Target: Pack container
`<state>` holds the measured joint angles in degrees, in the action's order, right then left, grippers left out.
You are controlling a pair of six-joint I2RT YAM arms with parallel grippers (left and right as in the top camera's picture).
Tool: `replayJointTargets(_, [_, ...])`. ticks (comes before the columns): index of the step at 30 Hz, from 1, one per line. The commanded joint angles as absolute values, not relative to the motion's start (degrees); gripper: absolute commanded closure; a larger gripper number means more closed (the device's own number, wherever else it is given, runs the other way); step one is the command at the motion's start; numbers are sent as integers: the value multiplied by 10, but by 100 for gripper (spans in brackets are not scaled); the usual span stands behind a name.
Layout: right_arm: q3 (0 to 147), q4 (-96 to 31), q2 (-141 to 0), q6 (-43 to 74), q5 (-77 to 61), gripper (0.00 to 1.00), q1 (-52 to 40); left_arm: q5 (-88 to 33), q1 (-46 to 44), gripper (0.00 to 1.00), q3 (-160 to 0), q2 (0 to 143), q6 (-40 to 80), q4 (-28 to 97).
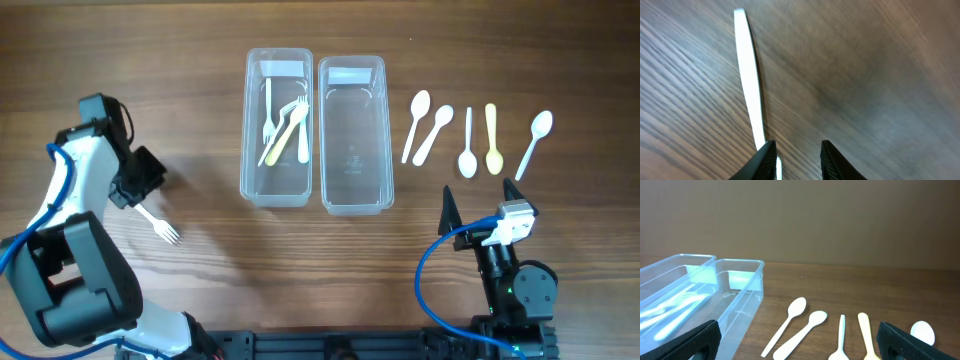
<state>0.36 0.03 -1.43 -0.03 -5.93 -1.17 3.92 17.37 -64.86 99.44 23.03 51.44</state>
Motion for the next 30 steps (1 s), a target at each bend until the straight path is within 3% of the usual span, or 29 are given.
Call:
replayJointTargets(1, [3, 3, -14, 0, -53, 0, -9, 31, 175, 68, -630, 994, 227, 499])
replayJointTargets(21, [3, 3, -14, 0, -53, 0, -9, 50, 209, 69, -625, 993, 197, 530])
replayJointTargets(30, [3, 3, -14, 0, -53, 0, -9, 43, 209, 69, -554, 993, 197, 466])
